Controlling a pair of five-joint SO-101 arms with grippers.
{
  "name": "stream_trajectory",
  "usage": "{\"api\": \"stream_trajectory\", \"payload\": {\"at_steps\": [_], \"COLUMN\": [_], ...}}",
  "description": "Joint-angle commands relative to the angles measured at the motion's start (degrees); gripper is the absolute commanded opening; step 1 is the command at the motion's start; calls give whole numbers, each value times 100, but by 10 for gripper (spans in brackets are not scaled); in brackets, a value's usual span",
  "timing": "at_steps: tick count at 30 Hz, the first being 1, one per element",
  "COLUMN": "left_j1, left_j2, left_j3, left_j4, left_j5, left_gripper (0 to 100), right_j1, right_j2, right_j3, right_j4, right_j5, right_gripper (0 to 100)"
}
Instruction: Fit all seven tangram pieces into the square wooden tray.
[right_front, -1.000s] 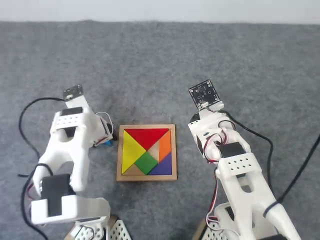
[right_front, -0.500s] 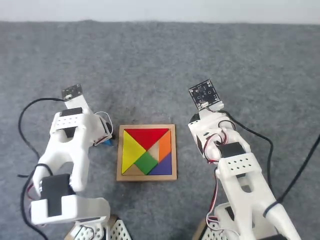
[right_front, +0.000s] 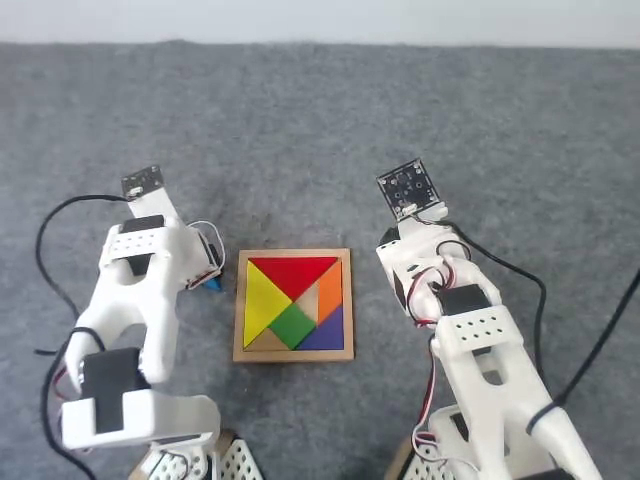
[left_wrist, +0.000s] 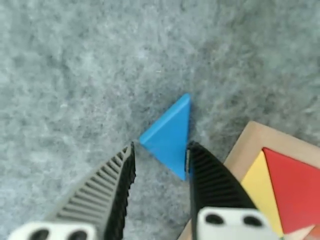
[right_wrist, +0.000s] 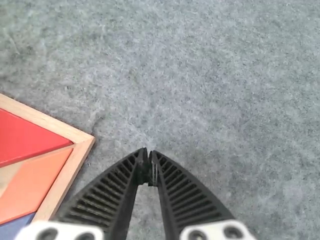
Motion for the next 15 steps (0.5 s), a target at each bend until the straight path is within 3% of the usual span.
{"api": "stream_trajectory", "payload": {"at_steps": [1, 15], "left_j1": [-18, -9], "left_j2": [-202, -211], "left_j3": [-75, -84], "left_j4": [-79, -62], "left_j5": [18, -220], "left_gripper": [150, 104], "right_j1": [-13, -22], "right_j2": [-268, -268], "right_j3": [-79, -79], "right_j4": [-4, -4], "right_j5": [53, 53], "right_gripper": [7, 7]}}
